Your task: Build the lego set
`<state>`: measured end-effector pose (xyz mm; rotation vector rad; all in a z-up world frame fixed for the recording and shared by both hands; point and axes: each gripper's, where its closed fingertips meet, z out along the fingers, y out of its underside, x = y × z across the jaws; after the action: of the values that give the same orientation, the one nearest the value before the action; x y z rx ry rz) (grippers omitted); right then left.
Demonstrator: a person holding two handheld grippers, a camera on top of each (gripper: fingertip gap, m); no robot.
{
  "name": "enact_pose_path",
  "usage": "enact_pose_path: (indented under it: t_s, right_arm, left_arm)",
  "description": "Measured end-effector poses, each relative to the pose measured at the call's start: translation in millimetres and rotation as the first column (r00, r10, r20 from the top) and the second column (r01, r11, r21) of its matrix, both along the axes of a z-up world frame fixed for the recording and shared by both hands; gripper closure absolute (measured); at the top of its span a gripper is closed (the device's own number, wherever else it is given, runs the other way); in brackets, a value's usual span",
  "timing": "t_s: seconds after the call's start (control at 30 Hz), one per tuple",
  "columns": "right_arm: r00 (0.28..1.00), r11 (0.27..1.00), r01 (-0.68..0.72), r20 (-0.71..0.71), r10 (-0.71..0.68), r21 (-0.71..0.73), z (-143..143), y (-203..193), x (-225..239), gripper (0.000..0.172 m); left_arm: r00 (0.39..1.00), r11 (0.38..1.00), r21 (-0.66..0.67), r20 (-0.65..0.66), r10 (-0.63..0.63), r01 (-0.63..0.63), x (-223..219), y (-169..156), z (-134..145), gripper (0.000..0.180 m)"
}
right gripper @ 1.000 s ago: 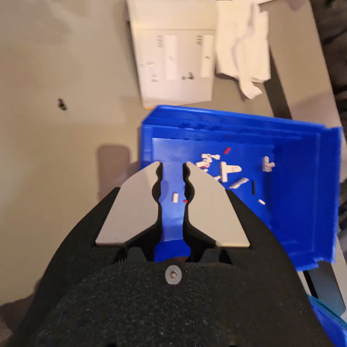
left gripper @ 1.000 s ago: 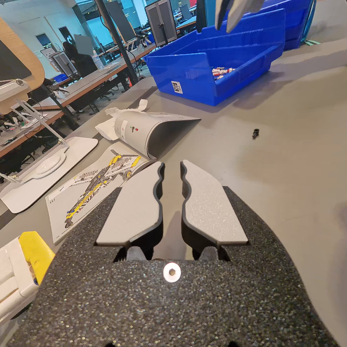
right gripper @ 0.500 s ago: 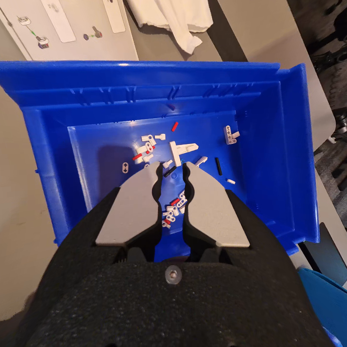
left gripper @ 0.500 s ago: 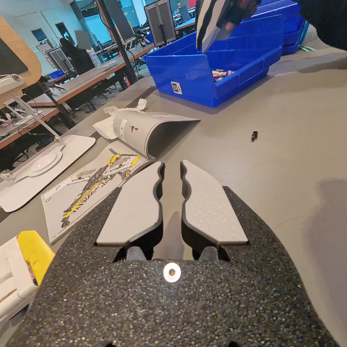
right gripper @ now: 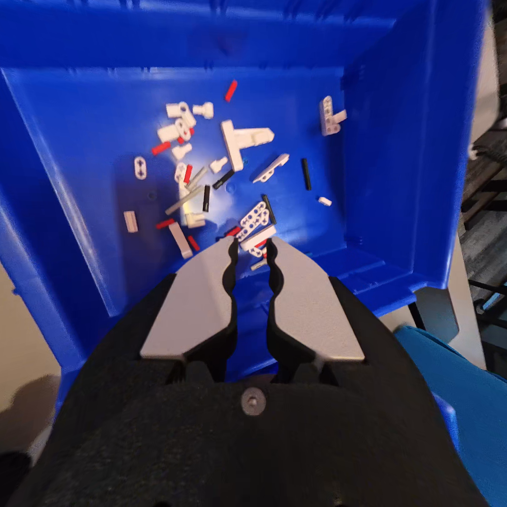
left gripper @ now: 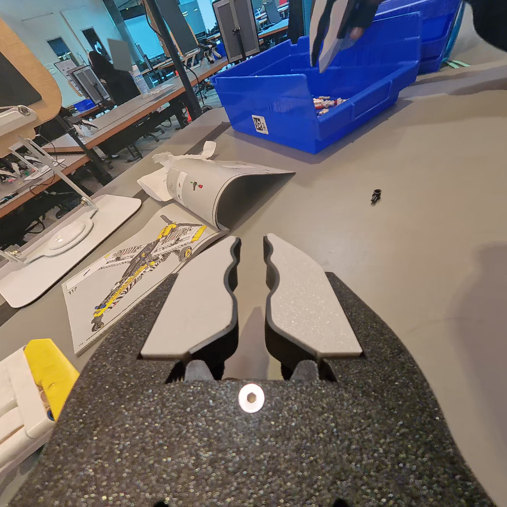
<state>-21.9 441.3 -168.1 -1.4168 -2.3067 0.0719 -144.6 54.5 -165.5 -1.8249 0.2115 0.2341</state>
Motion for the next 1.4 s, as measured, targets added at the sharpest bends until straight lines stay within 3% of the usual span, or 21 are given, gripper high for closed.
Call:
enact_pose_path:
  t_s: [0.1,0.2,0.37,0.47,0.7,0.97,1.2,1.4]
  right_arm:
    - [0.965,0.997,-0.079,0.255,0.070,0.026,-18,-1,15,0.155]
    - [0.850,0.994,-0.100,0.523,0.063,0.043,-30,6,35,0.155]
    - [0.717,0.999,-0.040,0.695,0.048,-0.028,-44,2,40,0.153]
    - [0.693,0.997,0.041,0.721,0.013,-0.057,-56,-1,37,0.152]
    - [0.676,0.988,0.155,0.726,-0.126,0.027,-62,14,38,0.149]
    - [0.646,0.986,0.153,0.750,-0.146,0.060,-64,16,40,0.154]
    - [0.675,0.986,0.162,0.723,-0.147,0.050,-59,15,36,0.158]
    - [0.635,0.995,0.079,0.766,-0.098,0.062,-54,17,45,0.158]
  left_arm:
    - [1.000,1.000,0.004,-0.012,0.001,-0.001,1,0,0,0.165]
    - [1.000,1.000,0.000,-0.013,-0.002,0.002,1,0,0,0.165]
    - [1.000,1.000,0.008,-0.010,-0.012,0.012,2,-1,1,0.165]
    - [1.000,1.000,0.012,-0.016,-0.017,0.018,4,-1,1,0.165]
    - [0.999,0.999,0.014,-0.027,-0.032,0.032,6,-3,1,0.165]
    - [0.999,0.999,0.015,-0.032,-0.037,0.038,8,-3,2,0.165]
    - [0.999,0.999,0.014,-0.032,-0.038,0.039,8,-3,2,0.165]
    - [0.998,0.999,0.012,-0.038,-0.040,0.040,8,-3,1,0.165]
